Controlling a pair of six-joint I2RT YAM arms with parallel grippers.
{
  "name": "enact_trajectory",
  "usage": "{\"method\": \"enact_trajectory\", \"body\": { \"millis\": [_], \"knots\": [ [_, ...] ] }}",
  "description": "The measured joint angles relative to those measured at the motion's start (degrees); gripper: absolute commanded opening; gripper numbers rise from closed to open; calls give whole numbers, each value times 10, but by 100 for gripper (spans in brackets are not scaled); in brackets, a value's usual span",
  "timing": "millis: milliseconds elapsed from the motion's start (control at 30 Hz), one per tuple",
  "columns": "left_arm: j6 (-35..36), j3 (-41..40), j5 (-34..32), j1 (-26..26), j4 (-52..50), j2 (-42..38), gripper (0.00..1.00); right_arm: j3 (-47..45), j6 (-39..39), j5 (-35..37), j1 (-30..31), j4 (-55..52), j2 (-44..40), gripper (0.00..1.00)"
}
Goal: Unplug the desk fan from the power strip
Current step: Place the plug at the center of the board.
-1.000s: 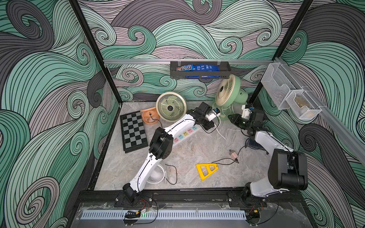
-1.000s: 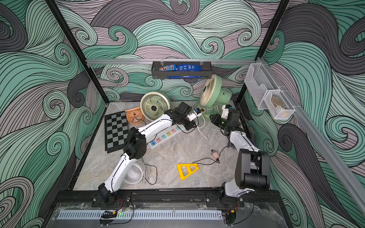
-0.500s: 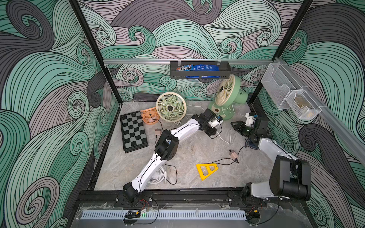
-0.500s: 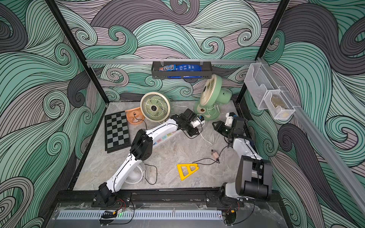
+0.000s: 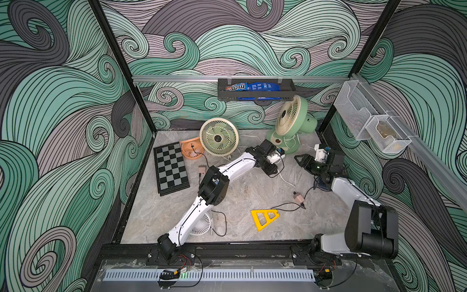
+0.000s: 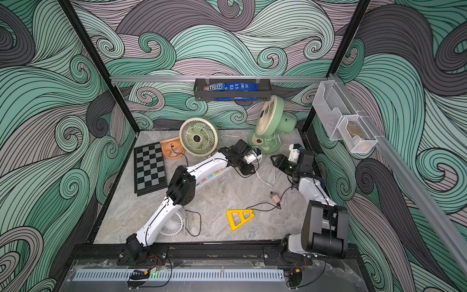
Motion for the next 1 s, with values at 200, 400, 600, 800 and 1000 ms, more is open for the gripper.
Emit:
{"method": "enact_trajectory", "body": {
  "millis": [200, 400, 600, 800, 1000],
  "knots": [
    [17, -46, 2, 2, -14, -40, 58, 1, -11, -2, -15, 2, -5, 70],
    [33, -150, 12, 14, -15, -163, 67, 1, -16, -4, -39, 11, -5, 76],
    [40, -235, 25, 54, -17, -280, 79, -4, -30, 19, -40, 23, -16, 85],
    [29, -405, 36, 145, 22, -402, 95, -27, -42, 56, -37, 53, -42, 99],
    [12, -583, 38, 238, 91, -519, 99, -52, -59, 103, -6, 83, -54, 98]
  ]
}}
